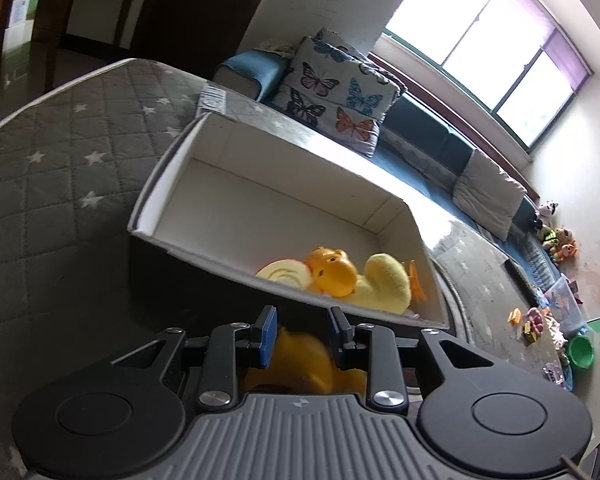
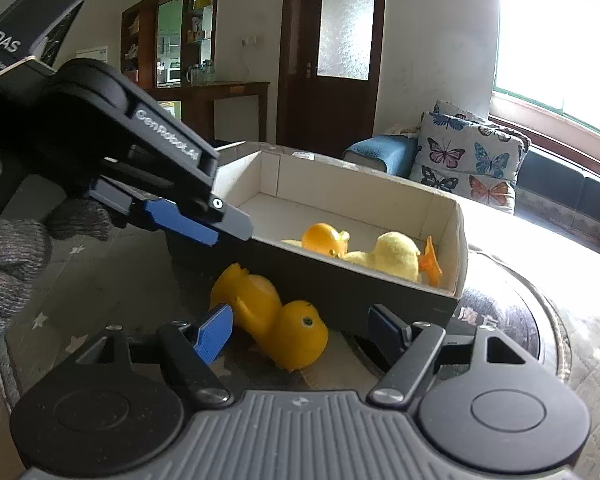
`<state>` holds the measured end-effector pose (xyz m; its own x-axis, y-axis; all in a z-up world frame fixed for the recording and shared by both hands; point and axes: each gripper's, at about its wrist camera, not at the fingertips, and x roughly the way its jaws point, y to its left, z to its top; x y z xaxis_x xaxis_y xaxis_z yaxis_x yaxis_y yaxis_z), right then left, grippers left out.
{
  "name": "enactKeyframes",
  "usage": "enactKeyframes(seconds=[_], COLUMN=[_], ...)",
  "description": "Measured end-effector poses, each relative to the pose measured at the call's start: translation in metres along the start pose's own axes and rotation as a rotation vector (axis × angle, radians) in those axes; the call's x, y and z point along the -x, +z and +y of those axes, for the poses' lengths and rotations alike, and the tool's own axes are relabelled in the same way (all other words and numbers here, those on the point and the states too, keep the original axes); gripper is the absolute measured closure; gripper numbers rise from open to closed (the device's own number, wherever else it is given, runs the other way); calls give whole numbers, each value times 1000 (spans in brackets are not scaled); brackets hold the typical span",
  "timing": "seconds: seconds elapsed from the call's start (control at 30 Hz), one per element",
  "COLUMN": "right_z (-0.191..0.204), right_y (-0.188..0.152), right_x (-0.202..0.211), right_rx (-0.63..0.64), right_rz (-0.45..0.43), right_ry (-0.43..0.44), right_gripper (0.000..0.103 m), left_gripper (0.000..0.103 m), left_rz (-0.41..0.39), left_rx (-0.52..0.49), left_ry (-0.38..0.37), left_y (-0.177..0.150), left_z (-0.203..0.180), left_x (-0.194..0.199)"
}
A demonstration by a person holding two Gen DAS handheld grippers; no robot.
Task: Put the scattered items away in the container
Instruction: 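Reach the left tool to the large yellow rubber duck and grasp it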
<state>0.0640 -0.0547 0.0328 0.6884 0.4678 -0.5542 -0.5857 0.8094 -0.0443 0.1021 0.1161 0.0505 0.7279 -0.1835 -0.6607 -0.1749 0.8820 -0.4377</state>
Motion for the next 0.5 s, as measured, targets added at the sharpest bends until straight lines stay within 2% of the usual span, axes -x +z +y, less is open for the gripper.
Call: enactKeyframes(seconds=[0.17,0.23,0.5], right_z=[2,4,8], right_y=[-6,-8,-14], right_x=[-3,-3,-9], right_rx=[-6,-5,-1], right_rz=[19,23,46], right_ry=[7,8,15], right_gripper=[25,18,17], left_gripper=[72,72,72], left_rz=[6,8,32], left_rx=[22,18,17], left_ry=[21,36,64], left_y=[-8,-11,-21], left_z=[9,10,15], left_x=[3,2,-4])
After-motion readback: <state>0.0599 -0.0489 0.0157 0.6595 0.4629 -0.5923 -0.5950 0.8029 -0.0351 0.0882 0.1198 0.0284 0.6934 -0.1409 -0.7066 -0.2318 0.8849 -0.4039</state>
